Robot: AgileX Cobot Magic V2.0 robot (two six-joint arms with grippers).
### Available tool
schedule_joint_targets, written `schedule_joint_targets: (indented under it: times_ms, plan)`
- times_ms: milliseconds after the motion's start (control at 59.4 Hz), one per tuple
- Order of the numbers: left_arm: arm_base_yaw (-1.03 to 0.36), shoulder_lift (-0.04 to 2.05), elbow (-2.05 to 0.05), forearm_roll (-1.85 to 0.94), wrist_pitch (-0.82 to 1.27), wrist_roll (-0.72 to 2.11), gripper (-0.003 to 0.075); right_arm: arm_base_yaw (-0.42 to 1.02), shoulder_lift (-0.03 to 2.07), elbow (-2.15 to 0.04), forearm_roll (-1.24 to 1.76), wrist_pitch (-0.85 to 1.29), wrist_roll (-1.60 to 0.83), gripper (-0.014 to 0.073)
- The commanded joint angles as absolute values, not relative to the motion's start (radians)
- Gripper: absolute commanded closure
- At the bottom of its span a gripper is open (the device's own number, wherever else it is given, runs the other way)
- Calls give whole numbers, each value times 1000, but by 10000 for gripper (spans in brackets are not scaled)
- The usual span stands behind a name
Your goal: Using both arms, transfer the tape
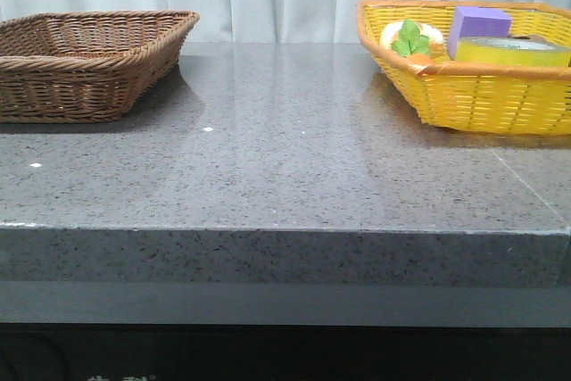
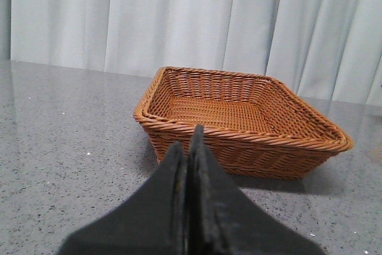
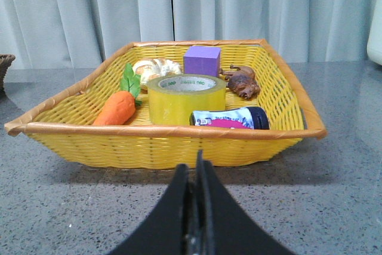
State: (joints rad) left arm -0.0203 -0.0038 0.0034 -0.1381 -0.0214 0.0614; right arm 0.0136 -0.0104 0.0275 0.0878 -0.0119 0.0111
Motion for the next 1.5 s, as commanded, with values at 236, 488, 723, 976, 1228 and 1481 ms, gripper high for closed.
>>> schedule_joint_targets:
  times_ms: [236, 488, 723, 976, 1228, 1481]
  plan:
    - [-21, -22, 11, -147, -105, 59, 741, 9, -33, 21, 80, -96, 9, 661]
    - [-21, -22, 11, -147, -105, 59, 741, 9, -33, 21, 80, -104, 9, 661]
    - [-21, -22, 11, -147, -105, 59, 741, 9, -33, 20, 80, -149, 9, 661]
    - [-21, -22, -59, -147, -91, 59, 741, 9, -33, -66, 80, -51, 9, 661]
    - [-21, 35, -352, -147, 100, 59, 741, 9, -2, -326, 80, 152, 9, 661]
    - [-21, 214, -651, -147, 223, 59, 741, 9, 183, -615, 80, 316, 9, 661]
